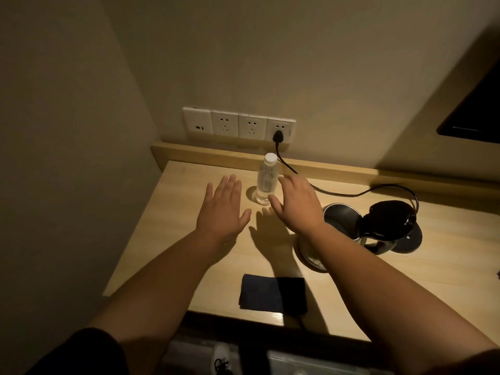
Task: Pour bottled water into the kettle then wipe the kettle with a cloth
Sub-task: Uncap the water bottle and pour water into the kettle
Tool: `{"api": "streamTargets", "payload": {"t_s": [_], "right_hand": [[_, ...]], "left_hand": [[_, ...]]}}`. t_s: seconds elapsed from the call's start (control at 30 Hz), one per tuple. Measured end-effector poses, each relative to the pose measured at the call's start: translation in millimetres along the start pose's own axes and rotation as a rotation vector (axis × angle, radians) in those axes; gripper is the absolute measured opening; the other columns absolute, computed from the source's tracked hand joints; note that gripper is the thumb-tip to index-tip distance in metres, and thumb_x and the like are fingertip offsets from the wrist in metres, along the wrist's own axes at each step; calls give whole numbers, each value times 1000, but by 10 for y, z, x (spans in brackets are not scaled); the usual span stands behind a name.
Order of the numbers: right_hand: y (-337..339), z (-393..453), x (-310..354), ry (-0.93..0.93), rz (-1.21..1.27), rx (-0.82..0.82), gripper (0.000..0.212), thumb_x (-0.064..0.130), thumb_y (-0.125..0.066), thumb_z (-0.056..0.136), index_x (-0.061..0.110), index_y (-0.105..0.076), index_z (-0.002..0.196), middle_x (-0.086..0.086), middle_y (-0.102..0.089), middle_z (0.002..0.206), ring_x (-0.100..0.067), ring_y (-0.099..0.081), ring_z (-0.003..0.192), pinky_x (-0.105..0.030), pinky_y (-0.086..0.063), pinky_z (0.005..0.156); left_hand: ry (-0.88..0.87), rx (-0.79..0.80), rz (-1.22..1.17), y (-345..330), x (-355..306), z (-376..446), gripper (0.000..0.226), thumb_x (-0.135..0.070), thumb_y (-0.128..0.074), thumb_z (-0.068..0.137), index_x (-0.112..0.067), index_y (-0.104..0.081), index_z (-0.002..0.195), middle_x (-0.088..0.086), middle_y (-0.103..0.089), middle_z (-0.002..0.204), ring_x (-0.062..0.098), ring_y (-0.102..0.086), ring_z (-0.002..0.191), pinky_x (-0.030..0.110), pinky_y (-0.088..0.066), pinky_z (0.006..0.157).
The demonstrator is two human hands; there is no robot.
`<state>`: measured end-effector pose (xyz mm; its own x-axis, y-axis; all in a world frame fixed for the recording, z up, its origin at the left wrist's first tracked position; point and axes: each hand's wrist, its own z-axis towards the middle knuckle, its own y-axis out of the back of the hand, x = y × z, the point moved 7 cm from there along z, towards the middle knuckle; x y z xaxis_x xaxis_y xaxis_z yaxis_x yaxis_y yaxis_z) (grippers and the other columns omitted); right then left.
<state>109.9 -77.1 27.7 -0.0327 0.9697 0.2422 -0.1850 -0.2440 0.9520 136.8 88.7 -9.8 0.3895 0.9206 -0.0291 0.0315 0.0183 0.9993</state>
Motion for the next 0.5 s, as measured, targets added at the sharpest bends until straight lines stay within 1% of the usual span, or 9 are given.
{"api": "streamTargets", "payload": {"t_s": [0.13, 0.3, 0.4, 0.5], "right_hand": [[-68, 276, -85, -100, -20, -24, 53, 48, -49, 94, 13, -49, 134, -9, -55, 132, -24, -49, 121, -36, -40, 101], [-161, 510, -216, -205, 3, -15, 53, 49, -48, 95, 14, -48, 135, -8, -52, 136, -24, -47, 125, -37, -39, 104], [-186, 639, -272, -209, 54, -4, 54, 49, -48, 95, 14, -47, 136, -8, -52, 136, -25, -48, 124, -37, -41, 101], [-229, 759, -328, -208, 203, 40, 59, 51, -52, 92, 17, -45, 139, -7, -51, 138, -24, -50, 123, -39, -44, 98]], "left_hand": [[-71, -4, -47, -108, 139, 307, 75, -57, -29, 99, -16, -7, 157, 5, -2, 166, 23, 3, 152, 46, 5, 120], [-118, -21, -123, -229, 153, 635, 74, -59, -29, 98, -17, -8, 157, 5, -5, 166, 22, 1, 153, 46, 3, 121], [-143, -47, -199, -261, 95, 793, 75, -60, -28, 98, -17, -8, 157, 3, -8, 166, 19, 0, 152, 46, 1, 123], [-135, -19, -296, -321, 25, 927, 79, -62, -32, 96, -18, -6, 157, 2, -8, 166, 17, 0, 152, 45, -2, 123]]}}
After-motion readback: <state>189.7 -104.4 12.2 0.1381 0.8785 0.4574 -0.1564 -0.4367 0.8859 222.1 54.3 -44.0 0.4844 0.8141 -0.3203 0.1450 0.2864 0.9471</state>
